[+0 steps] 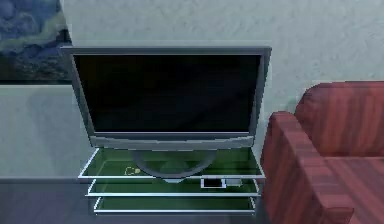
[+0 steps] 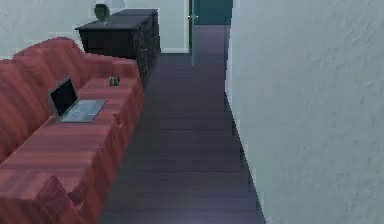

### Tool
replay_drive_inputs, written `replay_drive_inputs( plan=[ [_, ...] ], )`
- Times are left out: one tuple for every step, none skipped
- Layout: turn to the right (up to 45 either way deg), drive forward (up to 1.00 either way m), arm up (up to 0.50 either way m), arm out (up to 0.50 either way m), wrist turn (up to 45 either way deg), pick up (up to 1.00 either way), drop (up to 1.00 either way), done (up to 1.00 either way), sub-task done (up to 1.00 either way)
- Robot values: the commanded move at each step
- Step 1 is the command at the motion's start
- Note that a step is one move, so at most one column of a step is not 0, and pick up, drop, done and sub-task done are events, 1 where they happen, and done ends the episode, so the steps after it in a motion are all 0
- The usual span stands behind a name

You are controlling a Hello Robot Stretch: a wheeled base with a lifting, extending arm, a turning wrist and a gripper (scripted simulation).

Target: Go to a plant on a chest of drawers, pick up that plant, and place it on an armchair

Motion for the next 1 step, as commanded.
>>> replay_drive_inputs(
  plan=[
    [45.0, 0.0, 0.0, 0.0, 0.0, 0.0, 0.0, 0.0, 0.0]
  ],
)
